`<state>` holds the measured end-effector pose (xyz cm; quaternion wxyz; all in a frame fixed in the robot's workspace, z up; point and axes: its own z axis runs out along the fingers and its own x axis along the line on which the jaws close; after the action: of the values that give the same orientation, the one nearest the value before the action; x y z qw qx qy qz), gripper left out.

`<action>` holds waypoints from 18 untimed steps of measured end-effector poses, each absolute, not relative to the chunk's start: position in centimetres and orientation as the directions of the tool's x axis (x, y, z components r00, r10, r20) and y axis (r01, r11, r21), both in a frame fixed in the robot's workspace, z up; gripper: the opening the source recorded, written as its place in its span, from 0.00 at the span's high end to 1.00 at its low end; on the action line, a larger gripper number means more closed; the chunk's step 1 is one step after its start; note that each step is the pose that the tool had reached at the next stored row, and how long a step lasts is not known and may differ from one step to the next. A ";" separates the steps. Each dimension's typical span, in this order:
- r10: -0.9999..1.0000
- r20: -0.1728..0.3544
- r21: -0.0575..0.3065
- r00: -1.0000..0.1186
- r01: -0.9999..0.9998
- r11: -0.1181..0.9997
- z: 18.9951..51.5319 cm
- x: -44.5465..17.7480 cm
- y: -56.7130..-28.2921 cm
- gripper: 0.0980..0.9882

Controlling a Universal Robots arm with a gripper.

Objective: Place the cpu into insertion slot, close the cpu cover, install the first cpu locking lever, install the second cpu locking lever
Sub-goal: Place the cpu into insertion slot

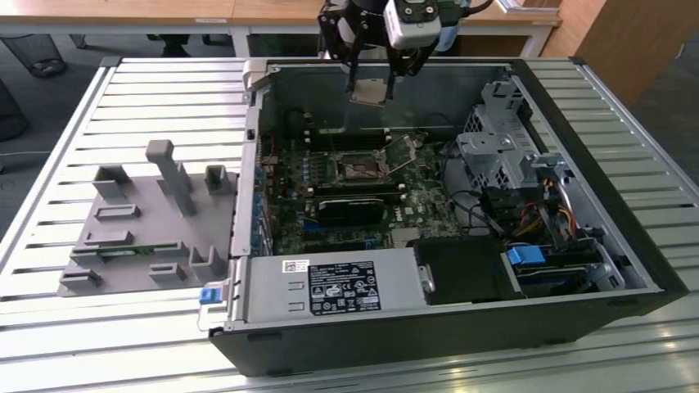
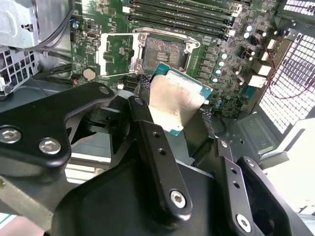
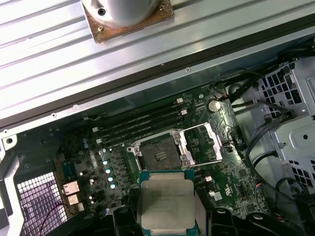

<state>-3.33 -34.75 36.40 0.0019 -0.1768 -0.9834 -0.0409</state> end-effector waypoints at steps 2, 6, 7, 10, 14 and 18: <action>0.352 0.018 0.080 -0.936 0.353 0.932 36.4 -3.3 -34.7 0.52; 0.362 0.018 0.080 -0.932 0.362 0.929 36.4 -3.3 -34.7 0.52; 0.365 0.018 0.080 -0.931 0.365 0.928 36.4 -3.3 -34.7 0.52; 0.372 0.018 0.080 -0.928 0.372 0.925 36.4 -3.3 -34.7 0.52; 0.384 0.018 0.080 -0.923 0.384 0.920 36.4 -3.3 -34.7 0.52; 0.396 0.018 0.080 -0.918 0.396 0.915 36.4 -3.3 -34.7 0.52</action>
<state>-3.33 -34.75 36.39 0.0009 -0.2025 -0.9784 -0.0410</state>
